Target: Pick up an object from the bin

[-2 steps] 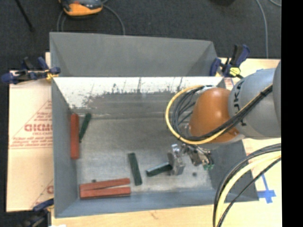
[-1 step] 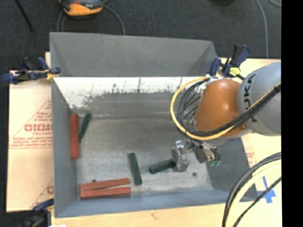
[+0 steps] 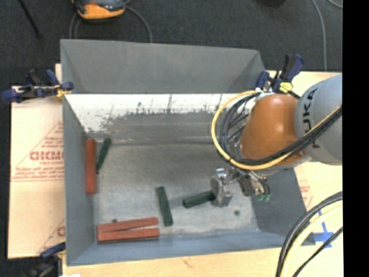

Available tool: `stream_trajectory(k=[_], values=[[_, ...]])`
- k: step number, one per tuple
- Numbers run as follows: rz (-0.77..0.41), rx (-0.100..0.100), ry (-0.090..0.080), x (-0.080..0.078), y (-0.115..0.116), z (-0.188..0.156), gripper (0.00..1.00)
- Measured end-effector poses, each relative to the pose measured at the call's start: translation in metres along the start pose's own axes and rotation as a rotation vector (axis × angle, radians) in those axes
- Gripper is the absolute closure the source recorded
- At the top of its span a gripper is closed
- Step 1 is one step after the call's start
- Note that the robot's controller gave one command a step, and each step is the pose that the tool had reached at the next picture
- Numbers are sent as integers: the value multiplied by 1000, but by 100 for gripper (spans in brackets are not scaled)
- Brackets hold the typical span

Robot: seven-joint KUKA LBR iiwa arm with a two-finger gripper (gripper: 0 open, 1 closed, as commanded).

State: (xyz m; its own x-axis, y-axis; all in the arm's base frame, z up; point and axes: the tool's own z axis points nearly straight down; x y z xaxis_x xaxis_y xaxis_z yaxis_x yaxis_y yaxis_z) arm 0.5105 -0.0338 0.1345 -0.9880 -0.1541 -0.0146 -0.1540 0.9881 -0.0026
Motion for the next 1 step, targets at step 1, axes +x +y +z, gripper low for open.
stream_trajectory(k=[1], values=[[36,-1,11,-23,4,-80,100]])
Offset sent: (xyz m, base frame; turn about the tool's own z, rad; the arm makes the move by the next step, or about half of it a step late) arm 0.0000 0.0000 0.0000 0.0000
